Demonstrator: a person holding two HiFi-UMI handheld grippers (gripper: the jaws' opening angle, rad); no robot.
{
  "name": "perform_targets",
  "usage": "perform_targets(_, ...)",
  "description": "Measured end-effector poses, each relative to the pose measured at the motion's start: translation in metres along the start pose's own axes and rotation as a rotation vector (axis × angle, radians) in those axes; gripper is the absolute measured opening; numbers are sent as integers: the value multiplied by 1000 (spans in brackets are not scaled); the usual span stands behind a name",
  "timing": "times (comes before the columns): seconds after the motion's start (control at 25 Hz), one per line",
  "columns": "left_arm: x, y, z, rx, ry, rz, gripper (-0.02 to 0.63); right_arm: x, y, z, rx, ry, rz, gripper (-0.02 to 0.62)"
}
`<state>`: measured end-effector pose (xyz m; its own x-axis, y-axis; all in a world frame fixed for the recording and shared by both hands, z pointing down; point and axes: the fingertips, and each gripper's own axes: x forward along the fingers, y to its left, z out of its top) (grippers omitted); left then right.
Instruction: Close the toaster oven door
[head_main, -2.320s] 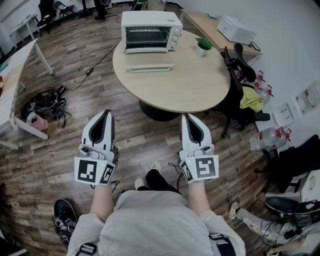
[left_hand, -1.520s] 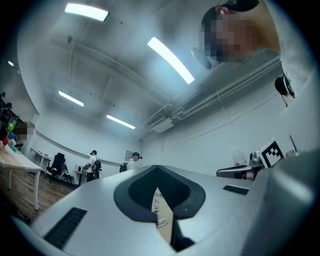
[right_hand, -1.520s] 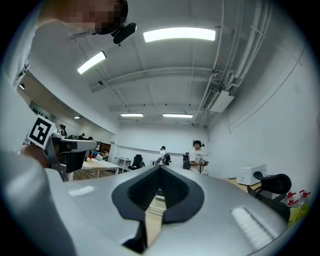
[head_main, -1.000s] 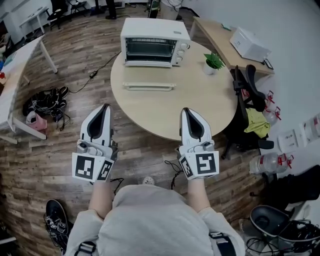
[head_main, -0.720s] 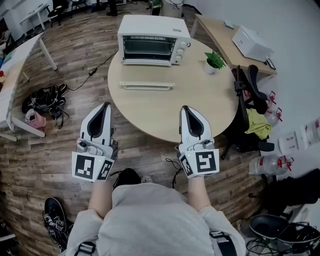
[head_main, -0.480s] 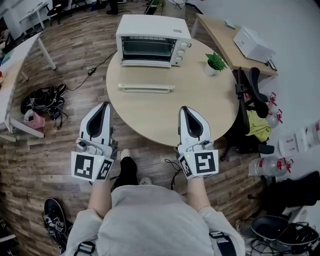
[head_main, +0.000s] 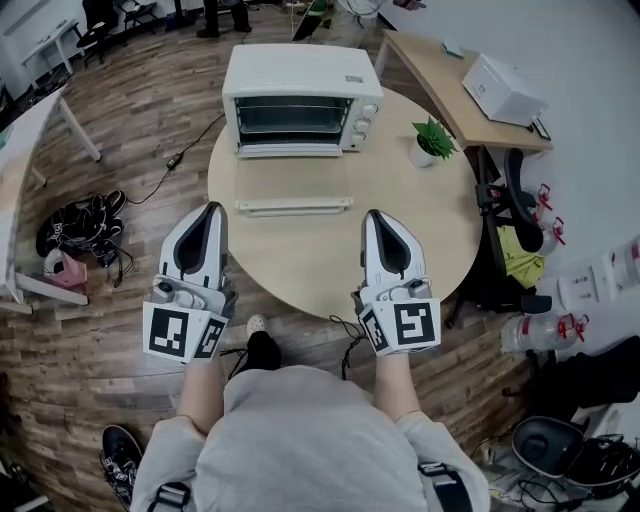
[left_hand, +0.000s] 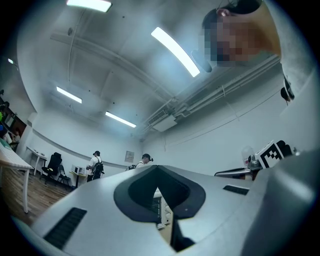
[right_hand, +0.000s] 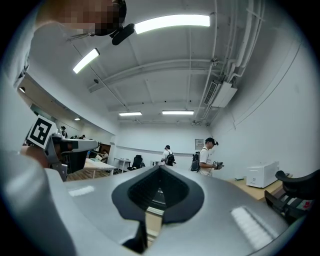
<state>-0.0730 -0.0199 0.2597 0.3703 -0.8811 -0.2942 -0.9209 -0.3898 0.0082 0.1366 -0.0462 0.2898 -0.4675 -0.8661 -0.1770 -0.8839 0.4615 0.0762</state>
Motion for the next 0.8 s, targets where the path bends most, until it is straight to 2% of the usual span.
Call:
perform_targets(0.52,63,80,-14,-17,10,-75,6,91,4,-12,-9,10,-76,12)
perform_targets(0.8,92,109,-26,-33,14,-120,6,124,1,-26,-18,37,-121,12)
